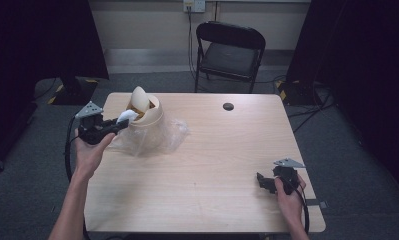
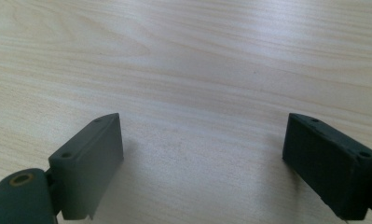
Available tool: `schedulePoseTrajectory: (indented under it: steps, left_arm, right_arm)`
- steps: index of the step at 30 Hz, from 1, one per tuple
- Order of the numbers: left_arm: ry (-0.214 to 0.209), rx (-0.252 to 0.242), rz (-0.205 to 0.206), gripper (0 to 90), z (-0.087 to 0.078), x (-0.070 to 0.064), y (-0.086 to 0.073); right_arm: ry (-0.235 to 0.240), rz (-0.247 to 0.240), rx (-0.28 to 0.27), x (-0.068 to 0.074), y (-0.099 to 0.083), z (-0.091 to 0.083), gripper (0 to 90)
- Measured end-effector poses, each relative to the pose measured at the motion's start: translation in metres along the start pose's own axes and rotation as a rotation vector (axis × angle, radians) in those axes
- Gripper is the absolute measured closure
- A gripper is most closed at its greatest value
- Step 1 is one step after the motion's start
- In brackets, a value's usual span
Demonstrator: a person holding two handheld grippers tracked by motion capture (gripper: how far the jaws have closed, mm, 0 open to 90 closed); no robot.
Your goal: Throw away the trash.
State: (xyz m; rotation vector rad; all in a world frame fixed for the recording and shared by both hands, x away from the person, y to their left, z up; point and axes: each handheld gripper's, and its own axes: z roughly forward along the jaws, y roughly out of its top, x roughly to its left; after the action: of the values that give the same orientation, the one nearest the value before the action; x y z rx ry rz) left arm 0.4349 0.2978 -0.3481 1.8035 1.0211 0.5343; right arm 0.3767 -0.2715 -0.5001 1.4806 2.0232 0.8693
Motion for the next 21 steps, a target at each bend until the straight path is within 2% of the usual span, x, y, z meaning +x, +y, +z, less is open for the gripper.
schedulePoseTrajectory:
  steps: [5,10,17,21]
  left_arm:
    - [0.017,0.032,0.008,76.3,0.005,0.01,0.007]
    - [0.02,0.068,-0.01,76.3,0.014,0.02,0.01]
    - [0.004,0.059,-0.037,76.3,0.029,0.024,0.008]
    - [0.0,0.078,-0.043,76.3,0.039,0.026,0.008]
  right_arm:
    - [0.0,0.0,-0.001,0.0,0.0,0.0,11.2]
    - [0.0,0.0,-0.001,0.0,0.0,0.0,11.2]
    - [0.0,0.0,0.0,0.0,0.0,0.0,11.2]
    - [0.0,0.0,-0.001,0.0,0.0,0.0,11.2]
